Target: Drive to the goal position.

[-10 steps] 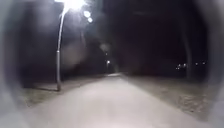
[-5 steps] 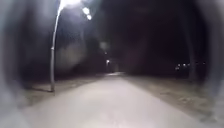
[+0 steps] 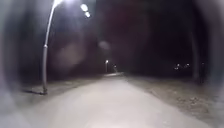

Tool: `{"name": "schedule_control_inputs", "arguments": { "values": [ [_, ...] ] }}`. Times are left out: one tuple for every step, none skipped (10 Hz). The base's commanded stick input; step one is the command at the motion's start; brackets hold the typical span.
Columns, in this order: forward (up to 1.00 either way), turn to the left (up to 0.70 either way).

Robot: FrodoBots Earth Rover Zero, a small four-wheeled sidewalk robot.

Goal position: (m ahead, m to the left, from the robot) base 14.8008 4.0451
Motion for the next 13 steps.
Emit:
{"name": "schedule_control_inputs", "arguments": {
  "values": [
    [0.70,0.00],
    [0.70,0.00],
    [0.70,0.00],
    [0.70,0.00],
    [0.70,0.00],
    [0.70,0.00],
    [0.70,0.00],
    [0.70,0.00],
    [0.70,0.00],
    [0.70,0.00],
    [0.70,0.00],
    [0.70,0.00],
    [0.70,0.00]
  ]
}}
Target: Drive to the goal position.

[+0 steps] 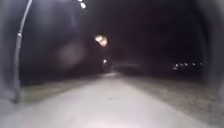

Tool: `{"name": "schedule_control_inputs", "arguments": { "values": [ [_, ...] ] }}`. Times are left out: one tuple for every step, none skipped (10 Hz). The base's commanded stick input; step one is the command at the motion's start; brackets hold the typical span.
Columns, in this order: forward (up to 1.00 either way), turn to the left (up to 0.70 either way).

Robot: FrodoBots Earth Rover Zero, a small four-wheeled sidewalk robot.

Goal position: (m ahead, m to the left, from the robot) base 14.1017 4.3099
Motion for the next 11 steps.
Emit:
{"name": "schedule_control_inputs", "arguments": {
  "values": [
    [0.70,0.00],
    [0.70,0.00],
    [0.70,0.00],
    [0.70,0.00],
    [0.70,0.00],
    [0.70,0.14],
    [0.70,0.14],
    [0.70,0.14],
    [0.70,0.14],
    [0.70,0.05],
    [0.70,0.00]
  ]
}}
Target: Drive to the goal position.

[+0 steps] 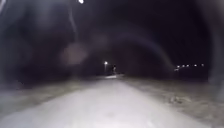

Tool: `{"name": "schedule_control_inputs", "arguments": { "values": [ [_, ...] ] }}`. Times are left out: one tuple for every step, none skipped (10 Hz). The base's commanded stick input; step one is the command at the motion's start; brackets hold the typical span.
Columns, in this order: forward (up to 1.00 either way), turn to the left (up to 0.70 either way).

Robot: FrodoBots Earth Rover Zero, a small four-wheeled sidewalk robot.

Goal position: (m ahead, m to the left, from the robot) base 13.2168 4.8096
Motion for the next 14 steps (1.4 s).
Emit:
{"name": "schedule_control_inputs", "arguments": {
  "values": [
    [0.70,0.00],
    [0.70,0.00],
    [0.70,0.00],
    [0.70,0.00],
    [0.70,0.00],
    [0.70,0.00],
    [0.70,0.00],
    [0.70,0.00],
    [0.70,0.00],
    [0.70,0.00],
    [0.70,0.00],
    [0.70,0.00],
    [0.70,0.00],
    [0.70,0.00]
  ]
}}
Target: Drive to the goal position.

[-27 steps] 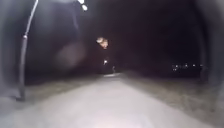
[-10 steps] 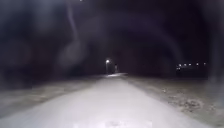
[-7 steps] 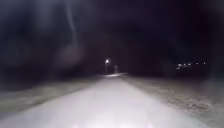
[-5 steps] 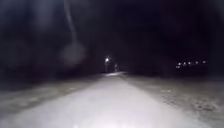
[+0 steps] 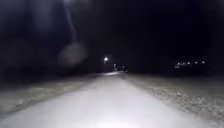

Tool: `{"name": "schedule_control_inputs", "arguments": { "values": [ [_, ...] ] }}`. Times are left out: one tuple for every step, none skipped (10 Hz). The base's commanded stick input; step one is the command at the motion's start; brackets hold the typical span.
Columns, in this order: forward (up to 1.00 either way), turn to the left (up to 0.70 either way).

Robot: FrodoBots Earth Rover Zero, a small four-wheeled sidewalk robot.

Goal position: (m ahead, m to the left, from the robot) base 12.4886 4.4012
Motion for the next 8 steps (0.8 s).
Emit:
{"name": "schedule_control_inputs", "arguments": {
  "values": [
    [0.70,0.00],
    [0.70,0.00],
    [0.70,0.00],
    [0.70,0.00],
    [0.70,0.00],
    [0.70,0.00],
    [0.70,0.00],
    [0.70,0.00]
  ]
}}
